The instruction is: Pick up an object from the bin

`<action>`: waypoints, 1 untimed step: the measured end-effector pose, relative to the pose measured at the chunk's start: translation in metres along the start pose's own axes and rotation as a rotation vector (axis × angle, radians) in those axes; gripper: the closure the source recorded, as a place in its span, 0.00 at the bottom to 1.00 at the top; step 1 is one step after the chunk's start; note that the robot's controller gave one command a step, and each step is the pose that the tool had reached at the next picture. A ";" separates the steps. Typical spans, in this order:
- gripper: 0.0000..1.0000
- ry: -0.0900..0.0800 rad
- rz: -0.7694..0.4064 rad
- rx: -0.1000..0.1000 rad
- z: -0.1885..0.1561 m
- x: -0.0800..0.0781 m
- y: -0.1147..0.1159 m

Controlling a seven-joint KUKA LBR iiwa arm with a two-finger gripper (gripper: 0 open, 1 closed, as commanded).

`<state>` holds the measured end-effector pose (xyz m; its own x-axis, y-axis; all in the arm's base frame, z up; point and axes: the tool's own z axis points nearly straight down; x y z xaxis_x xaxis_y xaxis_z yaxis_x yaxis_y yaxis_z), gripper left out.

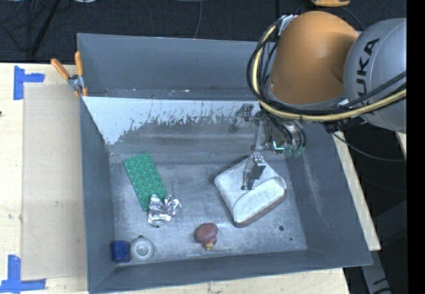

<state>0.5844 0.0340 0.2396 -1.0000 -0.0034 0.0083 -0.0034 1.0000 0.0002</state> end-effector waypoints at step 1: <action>0.00 0.000 -0.024 0.002 0.088 -0.021 -0.061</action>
Offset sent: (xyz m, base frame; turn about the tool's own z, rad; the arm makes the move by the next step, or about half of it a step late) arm 0.0215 -0.0573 -0.0820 -0.0286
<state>0.6045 -0.0267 0.1519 -0.9996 -0.0275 0.0079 -0.0275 0.9996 -0.0019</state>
